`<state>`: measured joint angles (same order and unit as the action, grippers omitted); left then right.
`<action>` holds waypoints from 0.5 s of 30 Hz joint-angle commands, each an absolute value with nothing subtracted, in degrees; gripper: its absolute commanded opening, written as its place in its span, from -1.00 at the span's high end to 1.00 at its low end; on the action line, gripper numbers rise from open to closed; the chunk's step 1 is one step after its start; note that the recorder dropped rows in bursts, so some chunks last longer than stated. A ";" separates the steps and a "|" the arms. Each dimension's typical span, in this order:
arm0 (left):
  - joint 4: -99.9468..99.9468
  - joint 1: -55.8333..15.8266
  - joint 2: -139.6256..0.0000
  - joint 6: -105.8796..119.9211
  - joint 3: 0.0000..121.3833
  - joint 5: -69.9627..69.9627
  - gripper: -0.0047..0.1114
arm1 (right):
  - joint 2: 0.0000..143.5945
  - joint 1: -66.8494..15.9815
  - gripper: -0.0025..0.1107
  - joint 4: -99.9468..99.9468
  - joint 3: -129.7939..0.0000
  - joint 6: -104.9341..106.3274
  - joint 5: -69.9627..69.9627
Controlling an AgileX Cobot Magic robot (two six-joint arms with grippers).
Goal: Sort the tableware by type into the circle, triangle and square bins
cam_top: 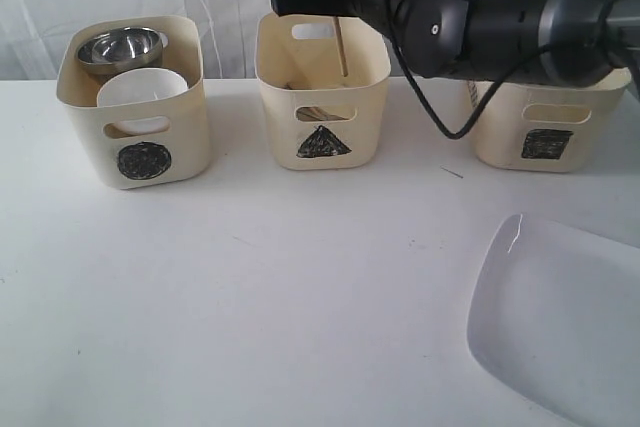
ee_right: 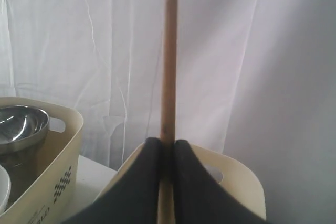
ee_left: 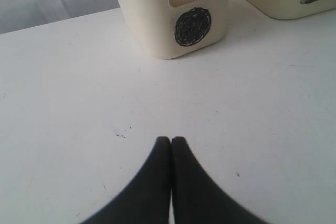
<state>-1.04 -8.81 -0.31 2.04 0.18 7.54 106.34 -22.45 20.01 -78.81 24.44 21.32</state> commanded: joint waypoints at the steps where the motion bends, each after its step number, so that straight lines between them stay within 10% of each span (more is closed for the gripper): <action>1: -0.95 -8.70 0.00 1.97 0.00 7.75 0.92 | 109.64 -21.63 0.96 19.23 -82.54 23.93 22.00; 12: -0.95 -8.70 0.00 1.97 0.00 7.75 0.92 | 117.53 -19.97 0.95 19.23 -91.18 23.95 20.06; 15: -0.95 -8.70 0.00 1.97 0.00 7.75 0.92 | 117.99 -19.97 0.68 19.23 -91.93 23.95 18.34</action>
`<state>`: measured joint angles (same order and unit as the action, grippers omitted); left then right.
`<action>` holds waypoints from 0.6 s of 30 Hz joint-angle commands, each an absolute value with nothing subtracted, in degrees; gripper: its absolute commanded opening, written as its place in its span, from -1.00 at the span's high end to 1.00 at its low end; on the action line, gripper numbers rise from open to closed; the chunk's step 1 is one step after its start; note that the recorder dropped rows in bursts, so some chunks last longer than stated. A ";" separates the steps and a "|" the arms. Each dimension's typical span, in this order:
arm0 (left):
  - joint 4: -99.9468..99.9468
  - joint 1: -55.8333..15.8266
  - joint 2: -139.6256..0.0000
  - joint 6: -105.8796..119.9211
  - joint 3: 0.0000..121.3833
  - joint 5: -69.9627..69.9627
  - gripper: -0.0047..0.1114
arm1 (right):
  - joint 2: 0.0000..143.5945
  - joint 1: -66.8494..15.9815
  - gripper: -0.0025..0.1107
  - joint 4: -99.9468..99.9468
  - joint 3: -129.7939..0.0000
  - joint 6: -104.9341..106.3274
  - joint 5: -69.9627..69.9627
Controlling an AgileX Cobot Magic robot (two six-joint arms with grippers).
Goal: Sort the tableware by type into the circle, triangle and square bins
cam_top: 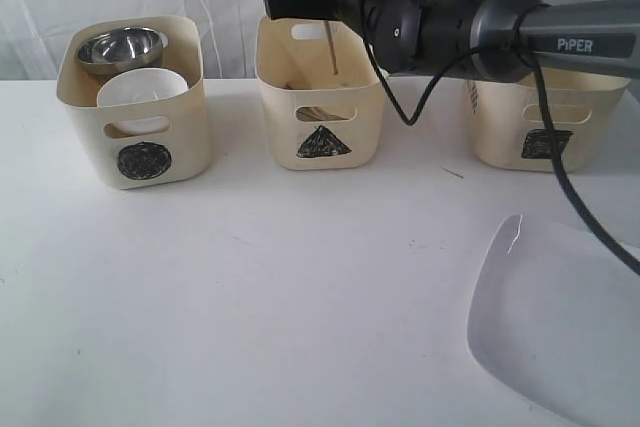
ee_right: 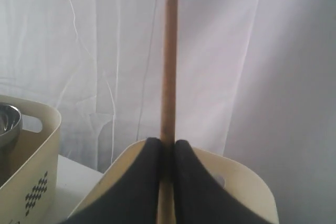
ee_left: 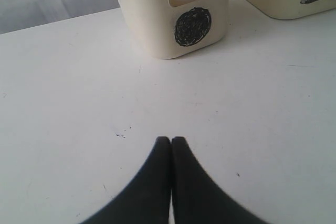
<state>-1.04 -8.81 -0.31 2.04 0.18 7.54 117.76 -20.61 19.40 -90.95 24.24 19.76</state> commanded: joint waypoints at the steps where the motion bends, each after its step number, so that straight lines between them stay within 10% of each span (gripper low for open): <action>1: -0.95 -8.70 0.00 1.97 0.00 7.75 0.92 | 117.99 -19.87 0.60 19.23 -91.93 23.95 18.35; 6: -0.95 -8.70 0.00 1.97 0.00 7.75 0.92 | 117.87 -19.87 0.20 19.23 -91.93 23.95 18.06; 18: -0.95 -8.70 0.00 1.97 0.00 7.75 0.92 | 111.39 -19.87 0.42 19.23 -87.68 27.28 11.41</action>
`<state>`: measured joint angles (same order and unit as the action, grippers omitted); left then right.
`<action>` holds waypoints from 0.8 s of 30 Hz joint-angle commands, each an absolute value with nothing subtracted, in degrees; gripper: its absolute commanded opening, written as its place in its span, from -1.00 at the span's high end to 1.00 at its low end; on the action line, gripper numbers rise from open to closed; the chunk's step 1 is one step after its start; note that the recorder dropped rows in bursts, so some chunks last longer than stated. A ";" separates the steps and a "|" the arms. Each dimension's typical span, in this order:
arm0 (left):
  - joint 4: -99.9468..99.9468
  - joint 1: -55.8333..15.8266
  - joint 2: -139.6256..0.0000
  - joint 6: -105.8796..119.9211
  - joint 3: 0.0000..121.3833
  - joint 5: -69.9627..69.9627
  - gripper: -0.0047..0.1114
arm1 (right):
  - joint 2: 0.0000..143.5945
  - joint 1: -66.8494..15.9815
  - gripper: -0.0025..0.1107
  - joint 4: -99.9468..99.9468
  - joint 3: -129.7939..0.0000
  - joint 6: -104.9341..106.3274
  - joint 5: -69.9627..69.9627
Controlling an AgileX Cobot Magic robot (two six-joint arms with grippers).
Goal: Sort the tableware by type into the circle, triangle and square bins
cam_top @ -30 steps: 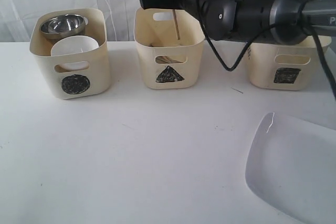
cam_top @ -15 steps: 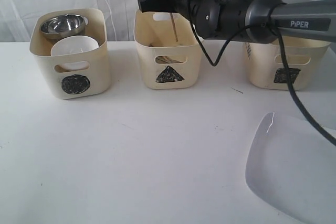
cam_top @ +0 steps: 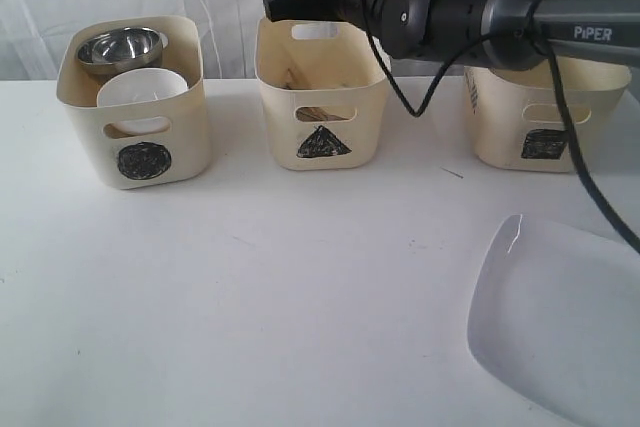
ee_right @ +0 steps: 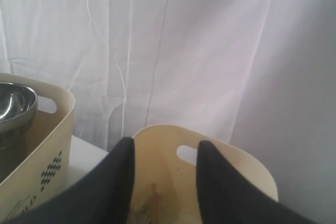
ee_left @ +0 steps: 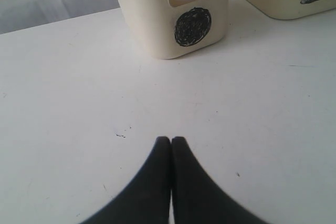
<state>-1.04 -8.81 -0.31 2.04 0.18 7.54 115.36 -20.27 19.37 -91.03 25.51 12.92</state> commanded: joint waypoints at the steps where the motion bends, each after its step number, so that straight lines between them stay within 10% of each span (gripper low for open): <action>1: -0.95 -8.70 0.00 1.97 0.00 7.75 0.92 | 110.10 -19.87 0.47 19.23 -85.82 27.39 11.41; 7: -0.95 -8.70 0.00 1.97 0.00 7.75 0.92 | 99.49 -19.87 0.95 19.23 -71.87 27.39 13.71; 24: -0.95 -8.70 0.00 1.97 0.00 7.75 0.92 | 54.23 -19.87 0.96 19.68 -26.14 26.77 17.68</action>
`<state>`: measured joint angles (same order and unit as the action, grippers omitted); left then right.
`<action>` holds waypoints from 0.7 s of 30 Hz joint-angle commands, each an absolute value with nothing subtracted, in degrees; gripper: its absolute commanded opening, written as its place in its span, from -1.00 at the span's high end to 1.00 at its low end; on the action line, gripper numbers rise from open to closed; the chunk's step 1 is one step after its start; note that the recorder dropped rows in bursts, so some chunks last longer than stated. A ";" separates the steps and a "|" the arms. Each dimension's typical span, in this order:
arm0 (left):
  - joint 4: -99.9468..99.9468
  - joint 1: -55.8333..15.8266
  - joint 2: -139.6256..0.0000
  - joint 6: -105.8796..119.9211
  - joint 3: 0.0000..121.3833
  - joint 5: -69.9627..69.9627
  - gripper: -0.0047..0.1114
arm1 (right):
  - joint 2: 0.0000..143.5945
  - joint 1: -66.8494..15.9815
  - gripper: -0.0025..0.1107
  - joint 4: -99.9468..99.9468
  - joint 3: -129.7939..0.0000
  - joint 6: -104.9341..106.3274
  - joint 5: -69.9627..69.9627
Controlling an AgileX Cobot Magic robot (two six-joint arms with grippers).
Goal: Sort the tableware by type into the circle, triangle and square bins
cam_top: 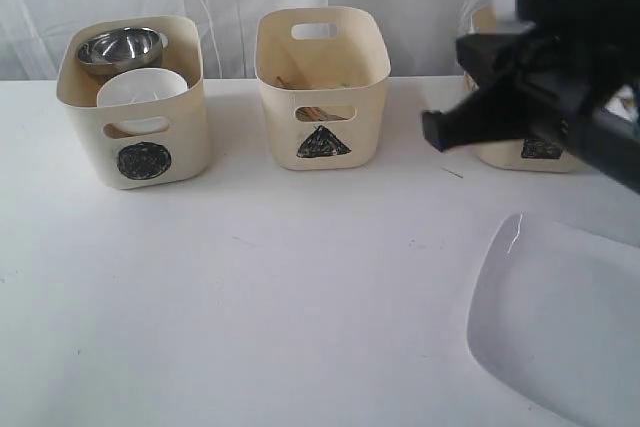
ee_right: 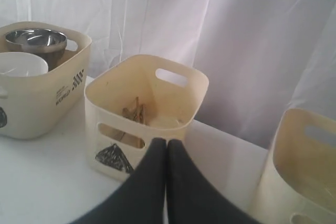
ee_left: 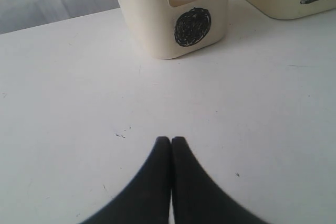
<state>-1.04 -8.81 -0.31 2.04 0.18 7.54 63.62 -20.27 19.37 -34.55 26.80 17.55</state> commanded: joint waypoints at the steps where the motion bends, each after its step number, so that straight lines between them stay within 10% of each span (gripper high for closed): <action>1: -0.95 -8.70 0.00 1.97 0.00 7.75 0.92 | 51.48 -19.87 0.96 19.81 -24.01 26.77 17.20; 21: -0.95 -8.70 0.00 1.97 0.00 7.75 0.92 | 19.46 -19.87 0.96 24.97 -15.21 26.77 6.00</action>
